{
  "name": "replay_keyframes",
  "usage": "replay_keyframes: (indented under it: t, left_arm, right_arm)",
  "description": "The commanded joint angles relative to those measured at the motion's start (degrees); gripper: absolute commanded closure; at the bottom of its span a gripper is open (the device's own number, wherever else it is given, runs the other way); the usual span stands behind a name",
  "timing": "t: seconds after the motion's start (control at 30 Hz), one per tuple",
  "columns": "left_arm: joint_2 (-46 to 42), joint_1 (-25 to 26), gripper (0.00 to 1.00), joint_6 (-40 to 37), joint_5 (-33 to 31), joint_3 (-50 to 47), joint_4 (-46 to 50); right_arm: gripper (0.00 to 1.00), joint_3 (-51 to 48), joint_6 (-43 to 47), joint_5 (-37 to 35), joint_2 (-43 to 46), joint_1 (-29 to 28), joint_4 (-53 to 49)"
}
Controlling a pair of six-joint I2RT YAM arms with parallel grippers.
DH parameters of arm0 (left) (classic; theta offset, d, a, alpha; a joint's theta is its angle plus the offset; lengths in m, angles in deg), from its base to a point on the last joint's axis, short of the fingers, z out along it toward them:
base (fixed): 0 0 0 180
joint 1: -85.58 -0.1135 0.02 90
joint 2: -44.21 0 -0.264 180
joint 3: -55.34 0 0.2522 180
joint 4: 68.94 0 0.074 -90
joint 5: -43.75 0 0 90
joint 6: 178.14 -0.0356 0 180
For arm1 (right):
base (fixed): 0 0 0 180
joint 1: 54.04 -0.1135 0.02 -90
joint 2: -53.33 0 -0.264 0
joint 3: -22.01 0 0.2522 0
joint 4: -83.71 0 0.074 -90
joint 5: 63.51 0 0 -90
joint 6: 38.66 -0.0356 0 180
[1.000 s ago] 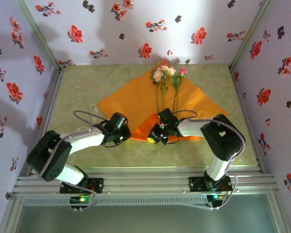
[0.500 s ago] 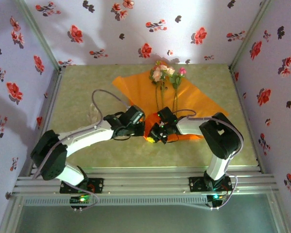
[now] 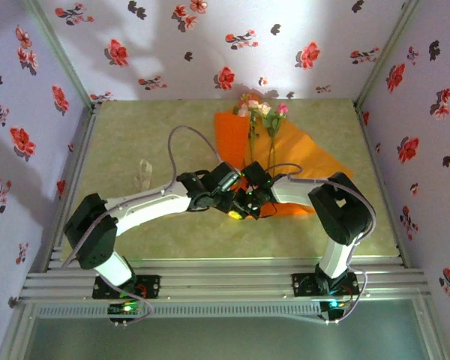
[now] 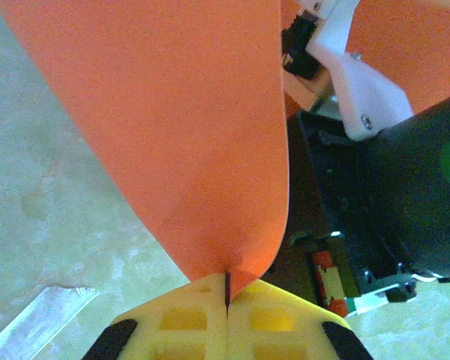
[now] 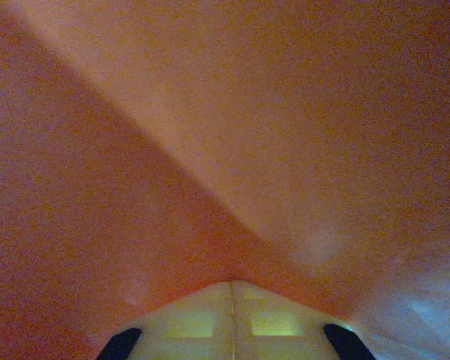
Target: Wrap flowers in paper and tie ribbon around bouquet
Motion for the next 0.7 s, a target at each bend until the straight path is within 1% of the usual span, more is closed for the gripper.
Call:
replay_keyframes:
  t: [0.0,0.13,0.23,0.27,0.33,0.4,0.47,0.53,0.57,0.6,0.67]
  left_arm:
    - [-3.57,0.05,1.00,-2.31,-1.54,-1.57,-2.88]
    - [-2.66,-0.02,1.00,-3.12,-1.40,-0.40,-2.66]
    - [-2.05,-0.02,1.00,-2.96,-1.21,-0.22,-2.42]
    - [-2.00,-0.02,1.00,-2.87,-0.90,-0.35,-2.65]
    - [-1.95,0.03,1.00,-2.54,-0.58,-0.36,-2.99]
    - [-1.96,-0.02,1.00,-2.25,-0.18,-0.40,-3.57]
    - [-1.67,-0.06,1.00,-1.90,0.33,-0.19,-4.31]
    - [-0.94,-0.02,1.00,-1.74,1.46,0.63,-5.39]
    - [-0.51,-0.02,1.00,-1.72,1.98,1.06,-5.83]
    - [0.08,0.11,1.00,-1.80,2.68,1.49,-6.29]
    - [1.26,0.16,1.00,-1.97,3.34,2.33,-6.79]
  right_arm:
    - [0.85,3.40,4.04,-4.54,0.15,0.98,-7.88]
    - [0.76,4.37,3.17,-3.65,2.19,2.34,-7.31]
    - [0.74,5.21,3.92,-4.75,4.85,3.81,-9.54]
    - [0.76,5.14,4.04,-5.05,5.46,4.38,-9.91]
    - [0.86,4.54,4.13,-5.86,6.51,5.67,-9.54]
    - [0.91,3.73,4.05,-5.59,6.13,6.52,-7.30]
    - [0.96,3.34,3.69,-5.65,4.75,6.94,-5.66]
    - [0.98,2.40,2.67,-4.92,3.35,7.49,-2.83]
    - [0.98,1.47,1.74,-4.74,3.55,8.05,-1.12]
    - [0.95,0.04,0.84,-5.13,4.82,8.80,0.94]
    - [0.85,-2.29,0.58,-7.09,9.44,10.29,3.28]
